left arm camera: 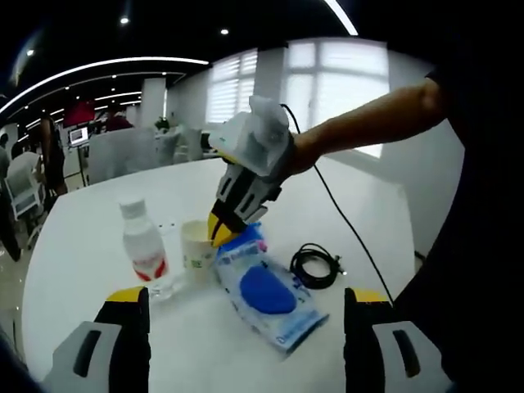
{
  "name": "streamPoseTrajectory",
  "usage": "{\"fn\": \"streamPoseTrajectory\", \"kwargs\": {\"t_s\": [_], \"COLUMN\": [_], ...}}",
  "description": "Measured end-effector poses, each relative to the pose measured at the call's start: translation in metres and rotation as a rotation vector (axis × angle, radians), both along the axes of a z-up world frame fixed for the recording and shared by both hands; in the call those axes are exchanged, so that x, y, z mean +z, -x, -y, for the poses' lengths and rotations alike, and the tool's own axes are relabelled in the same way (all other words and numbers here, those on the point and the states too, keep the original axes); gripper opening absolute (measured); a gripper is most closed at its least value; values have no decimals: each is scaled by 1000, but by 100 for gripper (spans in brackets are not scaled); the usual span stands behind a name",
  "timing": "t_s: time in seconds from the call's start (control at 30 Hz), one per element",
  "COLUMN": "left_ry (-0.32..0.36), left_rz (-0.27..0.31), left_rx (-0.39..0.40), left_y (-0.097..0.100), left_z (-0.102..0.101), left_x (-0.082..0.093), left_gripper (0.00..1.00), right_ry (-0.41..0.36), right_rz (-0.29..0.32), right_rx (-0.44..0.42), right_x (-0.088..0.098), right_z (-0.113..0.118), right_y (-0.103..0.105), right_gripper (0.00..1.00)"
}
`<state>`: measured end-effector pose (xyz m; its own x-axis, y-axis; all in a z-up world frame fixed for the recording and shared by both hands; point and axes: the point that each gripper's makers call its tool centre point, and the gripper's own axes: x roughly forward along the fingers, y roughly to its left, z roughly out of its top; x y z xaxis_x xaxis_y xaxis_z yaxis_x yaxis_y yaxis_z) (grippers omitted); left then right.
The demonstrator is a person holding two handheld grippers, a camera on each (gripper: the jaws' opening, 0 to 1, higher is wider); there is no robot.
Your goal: Arrange the tabletop items into an orderly group along one side of the table until the central work area is clear of visible clutter.
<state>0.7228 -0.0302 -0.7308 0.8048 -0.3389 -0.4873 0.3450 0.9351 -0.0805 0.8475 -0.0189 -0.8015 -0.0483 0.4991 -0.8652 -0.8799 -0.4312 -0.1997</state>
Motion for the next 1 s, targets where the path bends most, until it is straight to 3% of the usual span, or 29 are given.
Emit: {"fn": "streamPoseTrajectory", "kwargs": {"t_s": [0.27,0.67,1.0], "left_ry": [-1,2,5], "left_rz": [-7,-10,-6], "left_rx": [-3,-4,-1], "left_y": [0,-2,-5], "left_z": [3,8,4], "left_x": [-1,-2,-5], "left_gripper": [97,97,97], "right_ry": [-5,-33,-82], "right_rz": [31,26,17], "right_rx": [48,34,29], "right_x": [-8,-4,8], "right_z": [-7,-11,-15], "right_y": [2,2,-1], "right_gripper": [0,0,10]}}
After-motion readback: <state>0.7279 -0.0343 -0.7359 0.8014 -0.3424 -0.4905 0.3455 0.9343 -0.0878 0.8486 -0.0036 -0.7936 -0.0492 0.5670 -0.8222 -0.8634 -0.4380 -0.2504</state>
